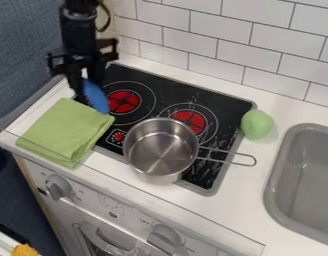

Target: Put the blue spoon into the green cloth

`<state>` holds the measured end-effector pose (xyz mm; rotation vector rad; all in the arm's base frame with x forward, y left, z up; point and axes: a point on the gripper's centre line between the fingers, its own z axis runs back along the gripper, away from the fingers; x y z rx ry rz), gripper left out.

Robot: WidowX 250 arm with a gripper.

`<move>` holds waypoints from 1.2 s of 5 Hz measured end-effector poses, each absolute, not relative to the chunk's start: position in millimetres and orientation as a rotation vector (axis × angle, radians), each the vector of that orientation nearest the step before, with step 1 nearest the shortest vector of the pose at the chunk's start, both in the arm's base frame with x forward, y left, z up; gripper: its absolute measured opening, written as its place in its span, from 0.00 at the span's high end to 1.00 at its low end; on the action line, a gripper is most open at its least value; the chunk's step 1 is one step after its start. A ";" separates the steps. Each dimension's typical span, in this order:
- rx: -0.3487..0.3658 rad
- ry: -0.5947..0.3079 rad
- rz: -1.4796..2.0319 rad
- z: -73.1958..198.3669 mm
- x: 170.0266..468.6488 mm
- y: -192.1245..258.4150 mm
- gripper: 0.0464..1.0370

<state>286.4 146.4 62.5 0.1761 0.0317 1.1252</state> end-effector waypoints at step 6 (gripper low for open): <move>0.130 0.129 0.804 19.0 242.3 169.8 0.32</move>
